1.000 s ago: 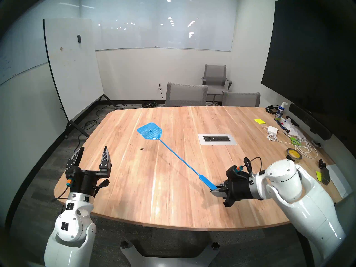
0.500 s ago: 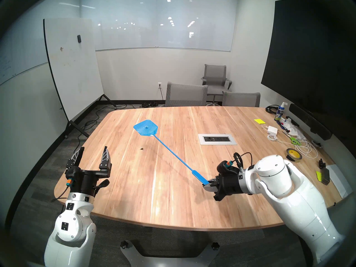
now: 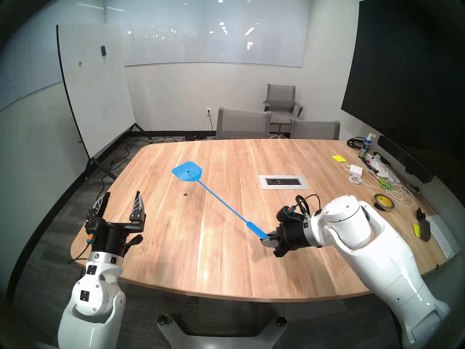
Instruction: Swat a bug on table
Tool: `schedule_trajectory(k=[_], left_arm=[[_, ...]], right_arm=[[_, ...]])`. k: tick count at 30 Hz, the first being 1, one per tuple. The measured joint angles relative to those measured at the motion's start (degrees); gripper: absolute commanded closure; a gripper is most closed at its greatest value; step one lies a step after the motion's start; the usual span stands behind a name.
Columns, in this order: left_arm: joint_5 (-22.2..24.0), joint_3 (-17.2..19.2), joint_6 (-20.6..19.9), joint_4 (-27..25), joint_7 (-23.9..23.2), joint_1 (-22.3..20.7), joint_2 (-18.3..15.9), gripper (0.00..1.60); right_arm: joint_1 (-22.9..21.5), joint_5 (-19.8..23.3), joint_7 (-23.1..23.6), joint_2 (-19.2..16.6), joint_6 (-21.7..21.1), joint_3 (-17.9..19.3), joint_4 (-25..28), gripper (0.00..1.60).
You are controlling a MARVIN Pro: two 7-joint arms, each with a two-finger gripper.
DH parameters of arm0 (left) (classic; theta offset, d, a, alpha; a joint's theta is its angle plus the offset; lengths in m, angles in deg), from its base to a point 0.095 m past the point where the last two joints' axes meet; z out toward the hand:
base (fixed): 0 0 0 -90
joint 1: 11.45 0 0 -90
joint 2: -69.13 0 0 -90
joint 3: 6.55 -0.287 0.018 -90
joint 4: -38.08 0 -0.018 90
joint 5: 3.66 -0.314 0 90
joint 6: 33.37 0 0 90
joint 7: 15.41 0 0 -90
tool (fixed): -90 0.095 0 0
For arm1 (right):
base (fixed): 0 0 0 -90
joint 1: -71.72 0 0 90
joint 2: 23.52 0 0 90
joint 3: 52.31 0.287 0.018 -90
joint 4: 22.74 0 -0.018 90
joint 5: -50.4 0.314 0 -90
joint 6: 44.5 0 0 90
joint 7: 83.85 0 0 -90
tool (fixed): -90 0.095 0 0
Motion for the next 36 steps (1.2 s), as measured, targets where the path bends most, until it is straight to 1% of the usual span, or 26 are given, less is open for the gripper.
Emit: schedule_trajectory(k=[8,21,26,33,36], left_arm=[[0.0,0.0,0.0,0.0,0.0,0.0,0.0,0.0],[0.0,0.0,0.0,0.0,0.0,0.0,0.0,0.0],[0.0,0.0,0.0,0.0,0.0,0.0,0.0,0.0],[0.0,0.0,0.0,0.0,0.0,0.0,0.0,0.0],[0.0,0.0,0.0,0.0,0.0,0.0,0.0,0.0]], right_arm=[[-2.4,-0.9,1.7,0.2,-0.7,-1.3,-0.6,1.6],[-4.2,-1.3,2.9,0.7,-0.5,-1.5,-1.1,1.6],[-5.9,-2.7,2.5,2.0,-0.8,-3.7,-3.6,1.6],[-9.4,-4.5,1.8,4.5,-3.0,-7.0,-6.6,1.6],[-10.7,-4.9,1.7,5.4,-3.6,-7.8,-7.4,1.6]])
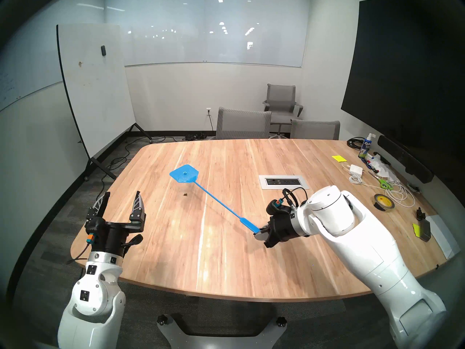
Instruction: Swat a bug on table
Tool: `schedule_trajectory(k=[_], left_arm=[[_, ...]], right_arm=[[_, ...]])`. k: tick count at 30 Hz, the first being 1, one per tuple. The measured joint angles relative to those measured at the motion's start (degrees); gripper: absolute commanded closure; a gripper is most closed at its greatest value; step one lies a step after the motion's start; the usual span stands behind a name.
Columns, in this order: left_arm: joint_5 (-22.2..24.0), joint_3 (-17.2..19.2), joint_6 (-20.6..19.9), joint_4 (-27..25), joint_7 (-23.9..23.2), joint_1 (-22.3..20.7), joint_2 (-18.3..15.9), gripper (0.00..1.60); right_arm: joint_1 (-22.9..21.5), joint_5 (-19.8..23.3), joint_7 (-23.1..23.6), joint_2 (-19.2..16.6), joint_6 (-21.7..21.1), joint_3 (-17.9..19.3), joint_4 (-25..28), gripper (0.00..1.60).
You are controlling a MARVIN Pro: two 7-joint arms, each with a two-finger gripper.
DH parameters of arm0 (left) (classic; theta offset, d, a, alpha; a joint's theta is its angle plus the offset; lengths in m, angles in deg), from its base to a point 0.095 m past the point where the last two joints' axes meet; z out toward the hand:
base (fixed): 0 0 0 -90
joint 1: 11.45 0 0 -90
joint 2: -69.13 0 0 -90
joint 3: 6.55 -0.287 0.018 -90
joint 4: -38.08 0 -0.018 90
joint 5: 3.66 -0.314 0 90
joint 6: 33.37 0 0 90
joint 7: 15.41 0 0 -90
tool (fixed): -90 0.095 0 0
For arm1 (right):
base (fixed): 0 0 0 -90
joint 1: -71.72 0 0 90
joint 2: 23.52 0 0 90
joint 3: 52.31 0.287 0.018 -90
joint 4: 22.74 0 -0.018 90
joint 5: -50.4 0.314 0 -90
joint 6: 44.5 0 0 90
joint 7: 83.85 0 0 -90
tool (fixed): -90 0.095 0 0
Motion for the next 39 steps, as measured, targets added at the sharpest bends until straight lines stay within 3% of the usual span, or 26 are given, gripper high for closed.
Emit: schedule_trajectory(k=[19,28,39], left_arm=[[0.0,0.0,0.0,0.0,0.0,0.0,0.0,0.0],[0.0,0.0,0.0,0.0,0.0,0.0,0.0,0.0],[0.0,0.0,0.0,0.0,0.0,0.0,0.0,0.0]], right_arm=[[-9.9,-3.0,-0.7,2.7,-3.4,-4.6,-5.2,1.6],[-13.4,-1.3,-0.7,2.2,-3.4,-7.6,-7.1,1.6],[-15.8,1.4,-0.7,1.1,-3.4,-7.2,-6.2,1.6]])
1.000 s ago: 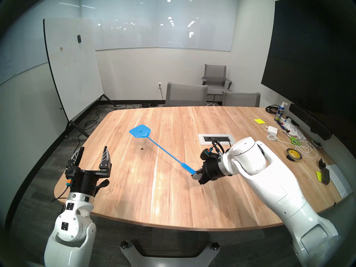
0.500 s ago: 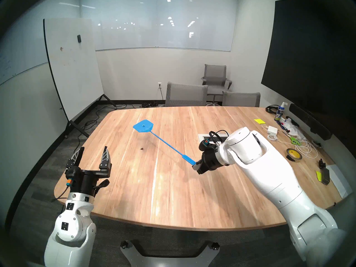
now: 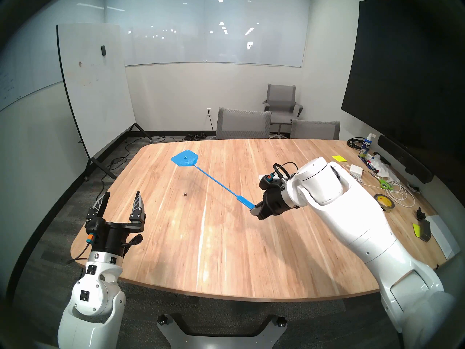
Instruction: Swat a bug on table
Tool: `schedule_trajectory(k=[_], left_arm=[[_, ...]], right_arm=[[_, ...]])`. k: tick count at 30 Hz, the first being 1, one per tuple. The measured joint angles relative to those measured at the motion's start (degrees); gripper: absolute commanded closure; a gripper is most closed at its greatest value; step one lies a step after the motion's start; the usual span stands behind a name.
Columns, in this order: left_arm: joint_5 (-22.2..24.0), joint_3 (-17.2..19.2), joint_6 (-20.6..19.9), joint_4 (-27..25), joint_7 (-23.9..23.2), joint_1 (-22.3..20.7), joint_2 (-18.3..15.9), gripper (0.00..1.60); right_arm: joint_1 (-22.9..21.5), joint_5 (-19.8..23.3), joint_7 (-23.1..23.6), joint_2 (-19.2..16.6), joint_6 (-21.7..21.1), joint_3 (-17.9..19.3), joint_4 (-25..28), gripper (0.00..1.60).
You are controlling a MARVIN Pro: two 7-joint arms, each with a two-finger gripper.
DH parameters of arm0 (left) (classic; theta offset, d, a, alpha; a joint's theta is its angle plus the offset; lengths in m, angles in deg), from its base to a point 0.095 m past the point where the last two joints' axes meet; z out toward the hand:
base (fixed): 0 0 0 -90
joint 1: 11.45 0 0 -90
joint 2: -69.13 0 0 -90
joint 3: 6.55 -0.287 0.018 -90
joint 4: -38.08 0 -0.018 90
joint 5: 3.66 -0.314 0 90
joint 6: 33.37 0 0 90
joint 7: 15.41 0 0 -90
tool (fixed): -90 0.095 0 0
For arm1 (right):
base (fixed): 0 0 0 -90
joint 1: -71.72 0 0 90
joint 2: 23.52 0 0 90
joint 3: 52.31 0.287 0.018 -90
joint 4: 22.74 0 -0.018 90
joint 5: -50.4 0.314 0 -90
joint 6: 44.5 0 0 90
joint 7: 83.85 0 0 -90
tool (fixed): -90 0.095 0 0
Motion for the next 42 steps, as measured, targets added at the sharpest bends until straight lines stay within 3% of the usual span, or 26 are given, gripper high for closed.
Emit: schedule_trajectory(k=[16,28,42], left_arm=[[0.0,0.0,0.0,0.0,0.0,0.0,0.0,0.0],[0.0,0.0,0.0,0.0,0.0,0.0,0.0,0.0],[0.0,0.0,0.0,0.0,0.0,0.0,0.0,0.0]], right_arm=[[-2.5,3.2,0.0,-2.3,0.0,-0.4,1.2,1.6],[-5.8,3.6,0.0,-2.5,0.0,-8.9,-3.8,1.6],[-13.0,4.1,0.0,-0.7,0.0,-22.8,-11.5,1.6]])
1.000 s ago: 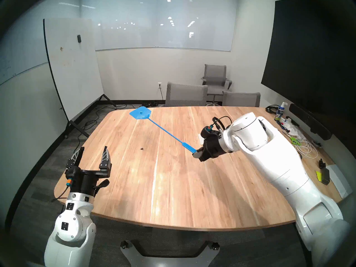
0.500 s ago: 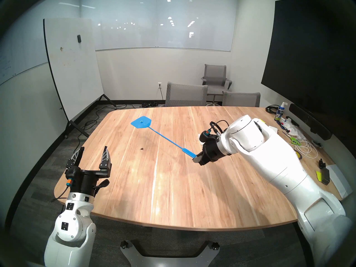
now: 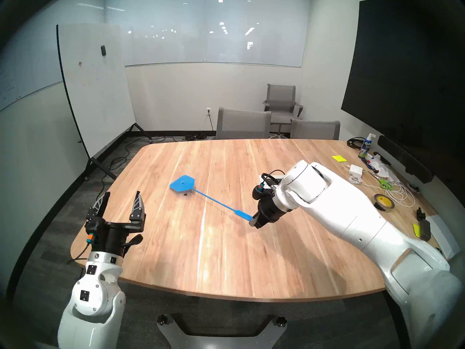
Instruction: Swat a bug on table
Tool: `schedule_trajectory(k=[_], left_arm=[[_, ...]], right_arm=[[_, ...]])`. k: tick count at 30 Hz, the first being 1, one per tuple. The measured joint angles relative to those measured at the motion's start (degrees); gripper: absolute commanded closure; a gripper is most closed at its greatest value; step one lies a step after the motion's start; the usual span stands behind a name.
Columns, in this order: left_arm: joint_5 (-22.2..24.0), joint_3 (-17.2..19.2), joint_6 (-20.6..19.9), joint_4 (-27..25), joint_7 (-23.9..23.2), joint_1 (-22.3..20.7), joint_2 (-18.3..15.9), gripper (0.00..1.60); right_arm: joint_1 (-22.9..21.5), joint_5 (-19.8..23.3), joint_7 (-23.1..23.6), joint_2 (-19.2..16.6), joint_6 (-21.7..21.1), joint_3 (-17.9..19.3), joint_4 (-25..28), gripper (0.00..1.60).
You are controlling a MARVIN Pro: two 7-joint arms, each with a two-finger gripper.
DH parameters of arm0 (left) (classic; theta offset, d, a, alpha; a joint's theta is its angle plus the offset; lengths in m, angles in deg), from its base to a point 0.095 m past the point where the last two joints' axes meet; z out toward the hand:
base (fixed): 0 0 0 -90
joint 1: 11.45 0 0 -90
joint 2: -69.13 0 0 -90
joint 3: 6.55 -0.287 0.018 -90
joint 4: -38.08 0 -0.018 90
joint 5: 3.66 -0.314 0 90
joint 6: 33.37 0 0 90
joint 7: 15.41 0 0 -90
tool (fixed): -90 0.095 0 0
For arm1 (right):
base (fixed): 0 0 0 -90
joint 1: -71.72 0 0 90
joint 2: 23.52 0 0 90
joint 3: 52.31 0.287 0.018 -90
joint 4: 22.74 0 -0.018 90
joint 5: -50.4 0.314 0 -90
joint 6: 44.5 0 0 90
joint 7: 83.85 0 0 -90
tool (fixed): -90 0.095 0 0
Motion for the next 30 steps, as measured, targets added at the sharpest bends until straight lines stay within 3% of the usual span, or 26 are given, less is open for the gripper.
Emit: schedule_trajectory(k=[23,30], left_arm=[[0.0,0.0,0.0,0.0,0.0,0.0,0.0,0.0],[0.0,0.0,0.0,0.0,0.0,0.0,0.0,0.0]], right_arm=[[-11.7,6.8,0.0,-0.6,0.0,-21.2,-4.8,1.6],[-15.0,9.4,0.0,-0.6,0.0,-24.6,-5.9,1.6]])
